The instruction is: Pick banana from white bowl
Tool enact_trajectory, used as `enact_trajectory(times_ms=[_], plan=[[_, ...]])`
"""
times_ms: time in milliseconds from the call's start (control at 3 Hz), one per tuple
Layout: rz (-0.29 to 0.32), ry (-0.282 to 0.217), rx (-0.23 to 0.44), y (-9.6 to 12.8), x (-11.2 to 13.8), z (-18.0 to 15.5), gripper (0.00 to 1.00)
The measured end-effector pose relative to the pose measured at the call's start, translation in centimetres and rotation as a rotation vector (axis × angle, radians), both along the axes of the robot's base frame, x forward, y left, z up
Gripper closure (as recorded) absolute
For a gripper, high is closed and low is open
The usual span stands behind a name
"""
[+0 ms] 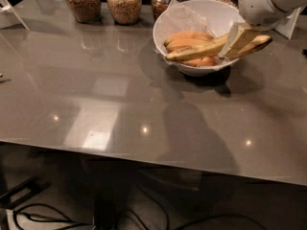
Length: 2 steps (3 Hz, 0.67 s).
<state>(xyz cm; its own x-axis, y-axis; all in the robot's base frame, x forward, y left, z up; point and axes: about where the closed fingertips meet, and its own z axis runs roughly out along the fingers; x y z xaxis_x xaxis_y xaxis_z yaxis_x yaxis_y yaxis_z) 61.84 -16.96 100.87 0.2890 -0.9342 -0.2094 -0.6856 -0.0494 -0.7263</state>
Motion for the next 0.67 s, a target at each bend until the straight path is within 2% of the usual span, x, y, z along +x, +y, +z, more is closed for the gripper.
enact_trajectory(times_ms=[333,667], plan=[[0.023,-0.014,-0.041,0.0,1.2,-0.5,0.41],[0.037,0.005,-0.074,-0.1,1.6,-1.5,0.41]])
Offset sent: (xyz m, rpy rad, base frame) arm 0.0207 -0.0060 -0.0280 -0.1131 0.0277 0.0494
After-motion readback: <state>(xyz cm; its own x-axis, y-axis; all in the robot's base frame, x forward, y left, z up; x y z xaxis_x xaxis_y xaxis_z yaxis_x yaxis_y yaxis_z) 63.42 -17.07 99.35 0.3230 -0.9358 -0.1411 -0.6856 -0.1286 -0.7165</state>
